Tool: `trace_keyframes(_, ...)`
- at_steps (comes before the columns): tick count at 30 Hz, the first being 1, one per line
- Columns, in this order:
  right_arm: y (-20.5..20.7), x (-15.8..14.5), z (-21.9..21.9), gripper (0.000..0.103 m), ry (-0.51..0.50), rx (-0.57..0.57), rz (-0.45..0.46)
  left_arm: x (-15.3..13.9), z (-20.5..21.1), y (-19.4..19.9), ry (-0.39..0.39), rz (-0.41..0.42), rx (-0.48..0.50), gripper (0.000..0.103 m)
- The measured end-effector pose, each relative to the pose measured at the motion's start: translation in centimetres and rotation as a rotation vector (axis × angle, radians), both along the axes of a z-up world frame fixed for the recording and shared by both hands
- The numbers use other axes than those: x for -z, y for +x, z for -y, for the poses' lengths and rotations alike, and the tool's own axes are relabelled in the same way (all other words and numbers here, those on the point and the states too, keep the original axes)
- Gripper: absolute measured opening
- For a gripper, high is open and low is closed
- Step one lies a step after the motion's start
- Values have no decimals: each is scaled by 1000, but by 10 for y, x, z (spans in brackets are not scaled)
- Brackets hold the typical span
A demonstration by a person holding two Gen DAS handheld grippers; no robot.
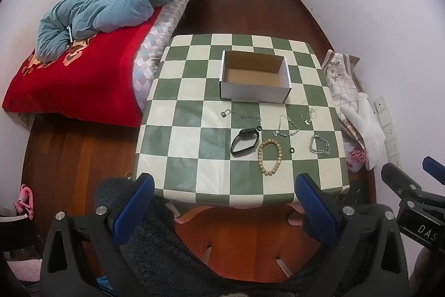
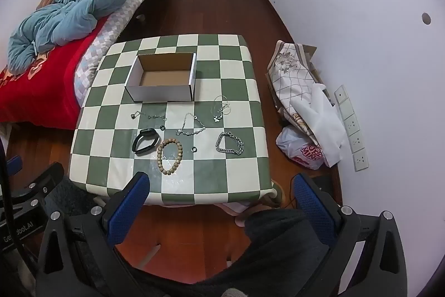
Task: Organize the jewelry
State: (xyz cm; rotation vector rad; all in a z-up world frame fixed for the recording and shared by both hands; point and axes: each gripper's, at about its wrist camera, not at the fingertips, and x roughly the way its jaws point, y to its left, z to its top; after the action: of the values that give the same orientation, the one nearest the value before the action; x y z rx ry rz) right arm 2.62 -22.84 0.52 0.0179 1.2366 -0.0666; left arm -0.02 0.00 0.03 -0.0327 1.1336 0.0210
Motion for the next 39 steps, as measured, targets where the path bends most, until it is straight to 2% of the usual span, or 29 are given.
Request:
trace_keyframes(22, -4, -1, 0, 103, 1, 2, 9, -13, 3, -3, 9, 38, 16, 103)
trace_keyframes(30, -5, -15, 1, 103, -3, 1, 16, -18, 5, -7, 9, 52, 22, 103)
trace_keyframes(39, -7, -15, 2, 103, -2, 2, 18, -20, 6, -7, 9, 54, 21, 103)
